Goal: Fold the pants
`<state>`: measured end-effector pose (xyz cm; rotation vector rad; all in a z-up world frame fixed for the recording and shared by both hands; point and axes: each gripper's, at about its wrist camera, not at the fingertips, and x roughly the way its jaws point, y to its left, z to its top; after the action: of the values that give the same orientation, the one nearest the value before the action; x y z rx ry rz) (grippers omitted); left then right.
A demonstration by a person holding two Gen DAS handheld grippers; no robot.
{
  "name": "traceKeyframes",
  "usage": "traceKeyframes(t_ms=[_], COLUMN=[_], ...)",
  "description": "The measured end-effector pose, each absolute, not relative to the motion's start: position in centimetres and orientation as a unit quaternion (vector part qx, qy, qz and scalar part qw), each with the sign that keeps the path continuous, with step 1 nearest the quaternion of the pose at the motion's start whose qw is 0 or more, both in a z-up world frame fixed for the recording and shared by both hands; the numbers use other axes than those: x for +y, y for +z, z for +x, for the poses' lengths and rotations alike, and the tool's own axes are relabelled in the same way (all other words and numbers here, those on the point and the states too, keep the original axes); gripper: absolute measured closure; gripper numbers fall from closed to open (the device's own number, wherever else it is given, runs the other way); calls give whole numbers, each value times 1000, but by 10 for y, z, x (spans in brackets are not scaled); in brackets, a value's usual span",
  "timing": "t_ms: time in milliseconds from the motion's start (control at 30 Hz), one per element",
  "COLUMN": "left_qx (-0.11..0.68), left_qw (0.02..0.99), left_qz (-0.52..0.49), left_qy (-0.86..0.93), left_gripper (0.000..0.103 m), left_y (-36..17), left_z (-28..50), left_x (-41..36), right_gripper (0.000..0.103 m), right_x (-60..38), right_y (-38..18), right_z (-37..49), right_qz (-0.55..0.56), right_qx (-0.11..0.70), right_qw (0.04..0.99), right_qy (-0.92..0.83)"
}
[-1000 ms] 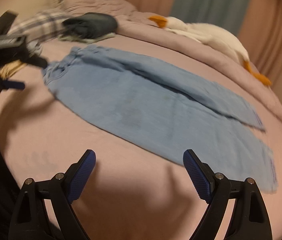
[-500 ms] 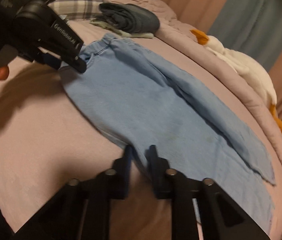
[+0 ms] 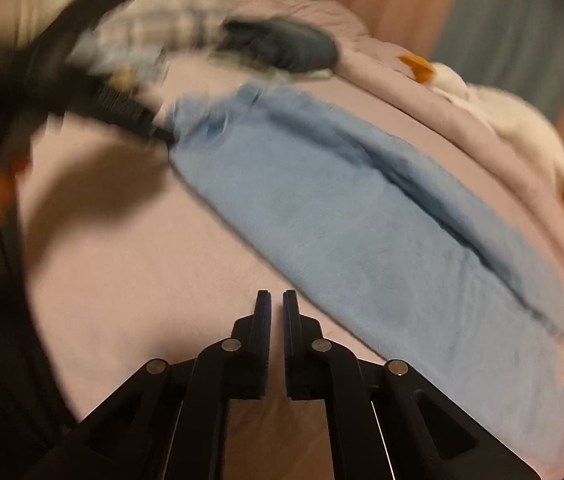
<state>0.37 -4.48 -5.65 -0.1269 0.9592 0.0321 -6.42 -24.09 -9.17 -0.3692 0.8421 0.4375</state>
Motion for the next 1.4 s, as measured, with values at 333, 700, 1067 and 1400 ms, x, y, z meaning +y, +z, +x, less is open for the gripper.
traceKeyframes(t_ms=[333,700,1067,1400], left_qx=[468,463,409,505], left_qw=[878,870,891,838], left_qz=[91,51,90,79], left_qy=[-47,-160,-175,-194], left_gripper=[34,27,18,19], left_y=[-80,-74,-26,-60], left_z=[45,23,141,279], left_x=[-131,-94,-99,-84], right_gripper=[80,70,50,47], right_x=[-323,-355,-352,-339], right_y=[-106,-96,-66,-88], right_z=[7,-15,116,237], right_qz=[-8,49,-21,-136], right_qx=[503,531,454,498], right_qw=[861,834,876,832], right_qy=[74,142,163,205])
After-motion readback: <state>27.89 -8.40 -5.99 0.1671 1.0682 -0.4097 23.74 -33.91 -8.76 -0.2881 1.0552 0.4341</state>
